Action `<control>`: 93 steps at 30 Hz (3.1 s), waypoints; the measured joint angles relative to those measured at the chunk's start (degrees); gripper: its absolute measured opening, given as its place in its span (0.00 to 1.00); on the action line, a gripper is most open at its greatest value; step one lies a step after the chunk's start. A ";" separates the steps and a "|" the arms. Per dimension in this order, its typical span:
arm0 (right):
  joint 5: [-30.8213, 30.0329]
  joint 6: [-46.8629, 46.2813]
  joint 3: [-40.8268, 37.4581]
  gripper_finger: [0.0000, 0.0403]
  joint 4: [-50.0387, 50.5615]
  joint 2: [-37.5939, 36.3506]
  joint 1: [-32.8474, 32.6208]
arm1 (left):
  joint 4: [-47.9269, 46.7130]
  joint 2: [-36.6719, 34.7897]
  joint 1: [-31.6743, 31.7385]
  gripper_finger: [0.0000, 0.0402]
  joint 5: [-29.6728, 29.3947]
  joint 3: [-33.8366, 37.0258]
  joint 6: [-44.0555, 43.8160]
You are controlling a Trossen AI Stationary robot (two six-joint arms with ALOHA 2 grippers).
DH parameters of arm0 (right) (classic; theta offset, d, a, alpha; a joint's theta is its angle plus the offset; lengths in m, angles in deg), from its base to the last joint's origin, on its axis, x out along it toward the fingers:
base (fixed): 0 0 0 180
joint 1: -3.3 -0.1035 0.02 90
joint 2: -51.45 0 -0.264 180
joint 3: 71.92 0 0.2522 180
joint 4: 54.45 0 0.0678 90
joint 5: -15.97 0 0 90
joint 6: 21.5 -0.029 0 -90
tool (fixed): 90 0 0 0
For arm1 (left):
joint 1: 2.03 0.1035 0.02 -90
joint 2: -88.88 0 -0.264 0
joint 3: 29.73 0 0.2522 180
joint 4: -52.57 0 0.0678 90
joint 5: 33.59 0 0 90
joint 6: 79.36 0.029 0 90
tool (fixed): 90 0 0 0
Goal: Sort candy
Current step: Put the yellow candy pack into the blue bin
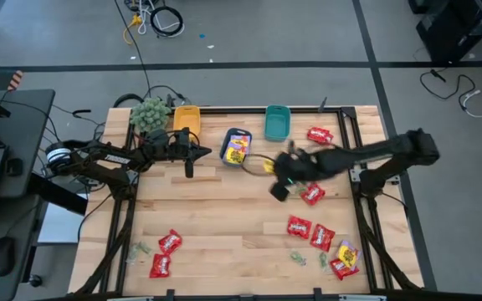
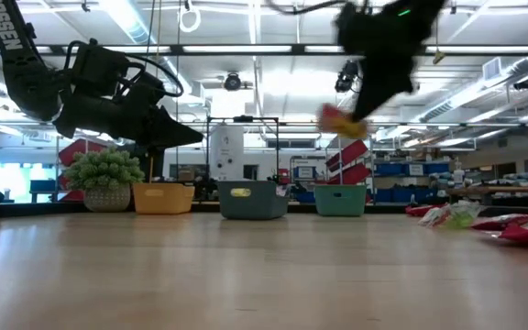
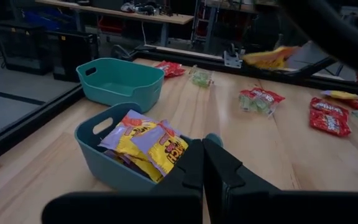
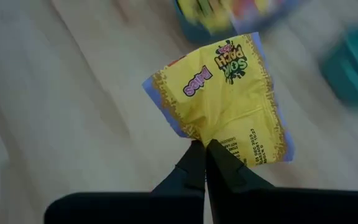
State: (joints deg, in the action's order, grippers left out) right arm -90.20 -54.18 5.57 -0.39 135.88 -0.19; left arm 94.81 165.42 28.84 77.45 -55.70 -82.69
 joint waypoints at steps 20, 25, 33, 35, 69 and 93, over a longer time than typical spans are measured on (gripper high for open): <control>5.82 27.18 33.58 0.01 2.57 36.13 19.92 | -0.14 0.02 -0.02 0.00 -0.06 0.00 -0.38; 5.10 29.75 36.28 0.12 3.61 39.29 19.68 | -0.28 0.02 0.00 0.00 0.01 0.00 -0.37; 2.69 30.06 36.34 0.49 3.36 37.88 18.74 | -0.66 0.02 -0.01 0.00 0.21 0.00 -0.13; 2.76 30.23 36.37 0.55 3.50 36.90 18.74 | -0.67 0.01 -0.01 0.00 0.21 0.00 -0.15; -0.54 28.02 20.66 0.00 -8.35 24.74 7.87 | 0.00 0.01 -0.01 0.00 0.20 0.00 0.13; 12.68 -55.14 -12.48 0.13 5.99 -4.50 -41.67 | -0.87 0.02 -0.02 0.00 1.56 0.00 -1.25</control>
State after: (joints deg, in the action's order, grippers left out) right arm -77.52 -109.32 -6.92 5.59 131.38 -41.86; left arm 93.94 165.44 28.82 79.02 -55.70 -83.94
